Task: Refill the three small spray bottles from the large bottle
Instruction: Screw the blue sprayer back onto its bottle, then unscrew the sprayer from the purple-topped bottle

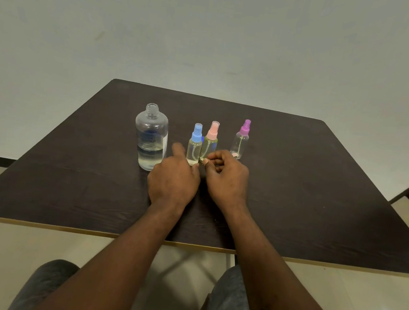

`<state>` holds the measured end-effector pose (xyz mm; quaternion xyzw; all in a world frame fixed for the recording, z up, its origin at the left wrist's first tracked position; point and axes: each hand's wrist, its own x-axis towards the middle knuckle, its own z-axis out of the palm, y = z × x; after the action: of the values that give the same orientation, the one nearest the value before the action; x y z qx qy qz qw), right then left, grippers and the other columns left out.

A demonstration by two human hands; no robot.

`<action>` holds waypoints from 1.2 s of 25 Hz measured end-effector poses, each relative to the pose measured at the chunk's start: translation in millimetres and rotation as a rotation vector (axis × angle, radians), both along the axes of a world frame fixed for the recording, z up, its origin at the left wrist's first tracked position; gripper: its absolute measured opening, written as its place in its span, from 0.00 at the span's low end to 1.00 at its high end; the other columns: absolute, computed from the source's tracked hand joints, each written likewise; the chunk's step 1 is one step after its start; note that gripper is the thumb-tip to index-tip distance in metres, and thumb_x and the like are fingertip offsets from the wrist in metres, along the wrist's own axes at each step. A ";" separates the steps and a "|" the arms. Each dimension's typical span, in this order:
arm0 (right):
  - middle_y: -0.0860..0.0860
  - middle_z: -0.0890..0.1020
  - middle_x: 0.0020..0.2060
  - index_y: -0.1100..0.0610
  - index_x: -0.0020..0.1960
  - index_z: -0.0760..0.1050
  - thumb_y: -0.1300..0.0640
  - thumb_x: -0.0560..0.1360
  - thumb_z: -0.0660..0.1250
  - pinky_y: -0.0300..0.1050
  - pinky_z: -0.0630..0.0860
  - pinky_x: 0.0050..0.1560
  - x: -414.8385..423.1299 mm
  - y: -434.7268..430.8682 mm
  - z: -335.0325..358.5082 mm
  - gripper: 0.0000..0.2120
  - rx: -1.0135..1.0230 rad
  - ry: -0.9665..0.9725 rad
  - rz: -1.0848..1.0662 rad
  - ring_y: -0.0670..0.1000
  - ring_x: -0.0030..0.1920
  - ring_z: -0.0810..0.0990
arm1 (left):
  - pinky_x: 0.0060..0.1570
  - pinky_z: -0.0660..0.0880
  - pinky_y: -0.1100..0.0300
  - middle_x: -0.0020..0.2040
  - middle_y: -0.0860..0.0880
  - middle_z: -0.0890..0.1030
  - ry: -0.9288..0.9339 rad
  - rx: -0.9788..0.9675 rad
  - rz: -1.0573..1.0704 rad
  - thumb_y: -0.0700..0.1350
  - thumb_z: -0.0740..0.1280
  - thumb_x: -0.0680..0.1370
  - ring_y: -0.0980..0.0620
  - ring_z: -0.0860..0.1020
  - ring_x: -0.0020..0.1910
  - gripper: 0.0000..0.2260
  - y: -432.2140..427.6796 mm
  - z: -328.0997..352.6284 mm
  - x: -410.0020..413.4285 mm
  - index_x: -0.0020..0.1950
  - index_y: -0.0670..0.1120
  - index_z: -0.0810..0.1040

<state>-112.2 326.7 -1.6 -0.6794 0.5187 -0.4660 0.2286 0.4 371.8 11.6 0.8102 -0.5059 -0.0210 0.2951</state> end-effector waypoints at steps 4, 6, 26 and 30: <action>0.44 0.82 0.37 0.48 0.43 0.77 0.56 0.77 0.75 0.40 0.77 0.41 -12.3 -8.8 4.4 0.08 0.074 -0.258 -0.267 0.43 0.37 0.81 | 0.41 0.77 0.50 0.47 0.45 0.85 -0.117 -0.008 -0.125 0.59 0.63 0.82 0.40 0.83 0.46 0.15 4.3 0.5 -2.3 0.58 0.49 0.72; 0.46 0.82 0.40 0.49 0.46 0.75 0.55 0.76 0.76 0.49 0.81 0.45 -17.4 -21.1 5.7 0.09 0.120 -0.387 -0.357 0.46 0.40 0.82 | 0.44 0.77 0.51 0.50 0.47 0.85 -0.250 0.036 -0.321 0.62 0.60 0.83 0.43 0.83 0.48 0.16 2.1 -1.8 -4.4 0.61 0.52 0.74; 0.41 0.83 0.48 0.49 0.60 0.74 0.47 0.74 0.78 0.44 0.77 0.49 -34.5 -23.4 5.3 0.19 0.144 0.119 -0.163 0.43 0.47 0.81 | 0.50 0.77 0.53 0.55 0.52 0.83 -0.140 -0.021 -0.407 0.58 0.68 0.80 0.50 0.82 0.52 0.16 -8.3 -5.5 1.5 0.66 0.55 0.75; 0.43 0.85 0.45 0.48 0.57 0.74 0.47 0.72 0.80 0.45 0.82 0.44 -35.8 -5.3 0.8 0.20 0.108 0.133 0.005 0.42 0.41 0.83 | 0.49 0.80 0.50 0.58 0.53 0.81 -0.067 -0.094 -0.422 0.53 0.69 0.77 0.47 0.82 0.51 0.19 -3.2 -5.5 3.2 0.68 0.54 0.74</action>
<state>-148.0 321.5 -0.8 -0.6969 0.5555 -0.3903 0.2310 3.6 368.6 6.1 0.6720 -0.6743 -0.0321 0.3046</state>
